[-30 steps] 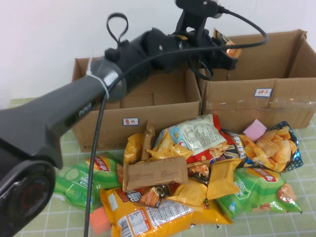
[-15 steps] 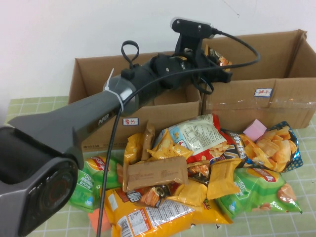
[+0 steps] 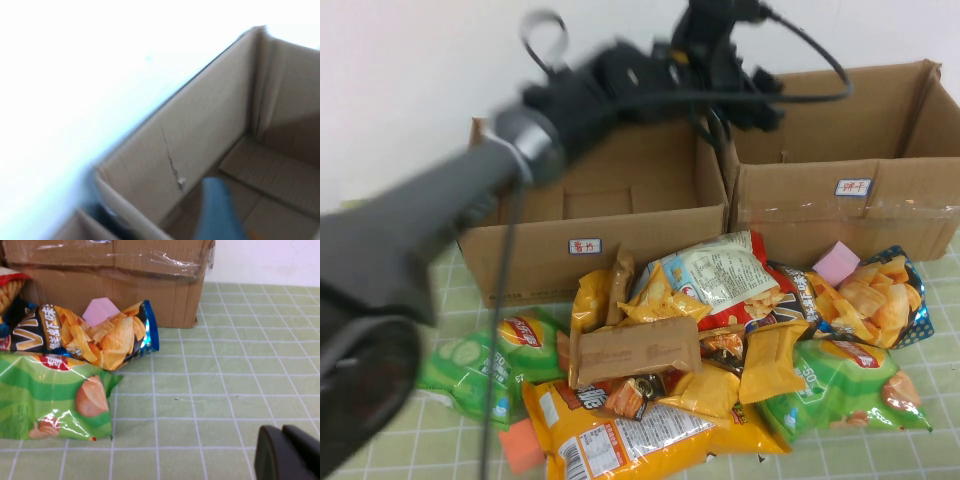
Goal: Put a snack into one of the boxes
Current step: Pick up the potato chip
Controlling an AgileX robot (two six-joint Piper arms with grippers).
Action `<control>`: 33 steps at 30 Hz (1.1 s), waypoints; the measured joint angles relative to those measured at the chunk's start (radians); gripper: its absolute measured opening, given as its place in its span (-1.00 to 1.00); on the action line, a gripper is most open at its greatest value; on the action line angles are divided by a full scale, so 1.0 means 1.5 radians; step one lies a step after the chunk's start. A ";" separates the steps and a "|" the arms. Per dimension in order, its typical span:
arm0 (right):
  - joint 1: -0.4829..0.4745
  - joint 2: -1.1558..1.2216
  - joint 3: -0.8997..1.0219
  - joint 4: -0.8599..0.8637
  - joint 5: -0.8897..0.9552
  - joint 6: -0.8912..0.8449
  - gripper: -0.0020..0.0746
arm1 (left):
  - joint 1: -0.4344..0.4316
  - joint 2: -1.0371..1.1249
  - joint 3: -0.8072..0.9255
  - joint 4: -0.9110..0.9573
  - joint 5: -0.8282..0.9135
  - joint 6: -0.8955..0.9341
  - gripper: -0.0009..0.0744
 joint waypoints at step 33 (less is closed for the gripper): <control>0.000 0.000 0.000 0.000 0.000 0.000 -0.95 | 0.079 -0.448 0.589 0.504 0.474 -0.309 -0.98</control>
